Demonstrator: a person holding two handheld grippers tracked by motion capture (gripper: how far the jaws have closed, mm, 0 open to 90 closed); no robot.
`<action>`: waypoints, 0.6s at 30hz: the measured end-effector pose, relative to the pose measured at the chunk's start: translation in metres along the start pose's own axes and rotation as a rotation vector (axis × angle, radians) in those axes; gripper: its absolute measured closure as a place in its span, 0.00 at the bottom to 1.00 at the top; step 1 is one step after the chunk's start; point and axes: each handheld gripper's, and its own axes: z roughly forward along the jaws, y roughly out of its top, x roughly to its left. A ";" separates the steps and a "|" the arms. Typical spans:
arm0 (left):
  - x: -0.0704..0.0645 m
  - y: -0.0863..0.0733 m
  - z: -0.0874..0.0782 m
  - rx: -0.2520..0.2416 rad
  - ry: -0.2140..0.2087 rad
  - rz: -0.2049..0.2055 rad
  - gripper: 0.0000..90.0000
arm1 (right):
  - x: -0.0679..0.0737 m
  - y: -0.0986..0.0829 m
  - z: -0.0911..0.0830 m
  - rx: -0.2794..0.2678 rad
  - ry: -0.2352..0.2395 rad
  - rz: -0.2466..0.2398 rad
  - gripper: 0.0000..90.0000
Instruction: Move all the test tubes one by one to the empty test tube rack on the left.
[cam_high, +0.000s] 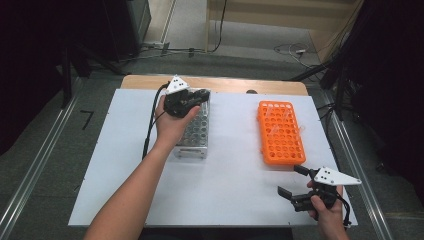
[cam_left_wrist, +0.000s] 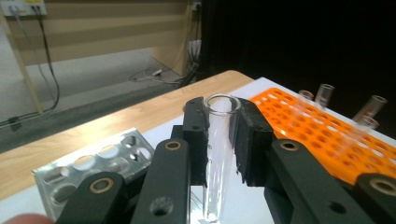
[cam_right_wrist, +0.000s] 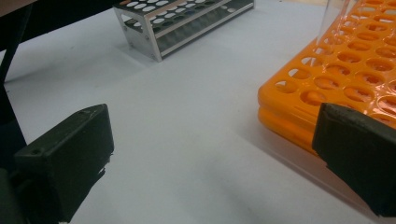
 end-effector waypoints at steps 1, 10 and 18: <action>0.003 0.002 0.003 -0.003 0.006 -0.011 0.85 | 0.000 0.000 0.000 0.001 0.000 -0.003 0.00; 0.029 0.006 0.032 -0.011 0.056 -0.045 0.85 | 0.000 -0.001 0.001 0.004 -0.001 0.001 0.00; 0.042 0.011 0.057 -0.023 0.107 -0.057 0.85 | 0.000 -0.002 0.002 0.006 0.004 -0.002 0.00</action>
